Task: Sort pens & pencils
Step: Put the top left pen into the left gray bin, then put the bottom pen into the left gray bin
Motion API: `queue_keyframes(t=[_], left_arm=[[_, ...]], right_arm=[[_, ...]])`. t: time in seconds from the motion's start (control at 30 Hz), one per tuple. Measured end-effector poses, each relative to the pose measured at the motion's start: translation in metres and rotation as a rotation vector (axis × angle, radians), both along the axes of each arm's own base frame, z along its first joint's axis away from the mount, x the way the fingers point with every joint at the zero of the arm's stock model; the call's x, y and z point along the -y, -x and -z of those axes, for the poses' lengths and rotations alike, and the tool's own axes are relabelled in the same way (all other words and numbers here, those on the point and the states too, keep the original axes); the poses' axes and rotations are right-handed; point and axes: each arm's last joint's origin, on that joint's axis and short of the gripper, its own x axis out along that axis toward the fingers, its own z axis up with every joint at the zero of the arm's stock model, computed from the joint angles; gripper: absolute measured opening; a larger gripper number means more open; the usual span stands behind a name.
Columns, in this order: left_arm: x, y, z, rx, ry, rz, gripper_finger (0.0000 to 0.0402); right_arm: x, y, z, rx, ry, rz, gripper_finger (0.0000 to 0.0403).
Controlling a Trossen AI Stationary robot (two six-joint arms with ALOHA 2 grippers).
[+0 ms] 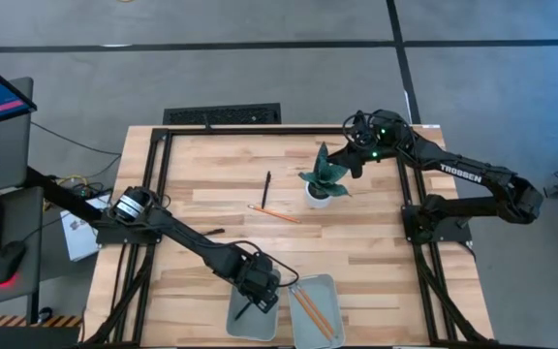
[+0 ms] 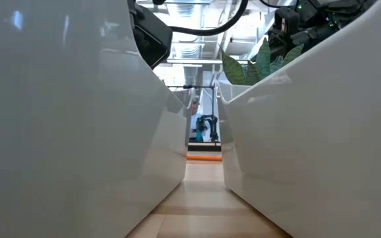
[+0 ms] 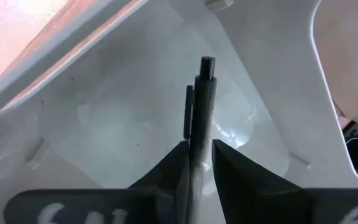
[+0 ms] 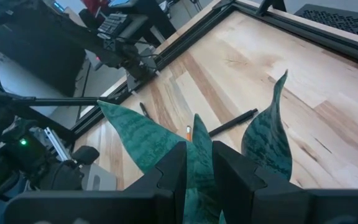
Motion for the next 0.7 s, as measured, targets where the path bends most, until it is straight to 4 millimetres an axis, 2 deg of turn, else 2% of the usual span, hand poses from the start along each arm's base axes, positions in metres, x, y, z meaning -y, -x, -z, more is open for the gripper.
queue_keyframes(t=[0.4, 0.47, 0.7], left_arm=[[-0.001, 0.000, -0.002, 0.010, -0.023, 0.021, 0.0071], [0.001, -0.003, -0.008, 0.037, -0.025, 0.046, 0.0071], [-0.004, -0.008, -0.053, 0.190, -0.130, 0.154, 0.0071]], right_arm=[[0.000, 0.000, 0.000, 0.000, 0.000, 0.000, 0.0098], [0.000, 0.000, 0.000, 0.000, 0.000, 0.000, 0.0098], [0.000, 0.000, 0.000, -0.001, 0.000, 0.000, 0.0098]])
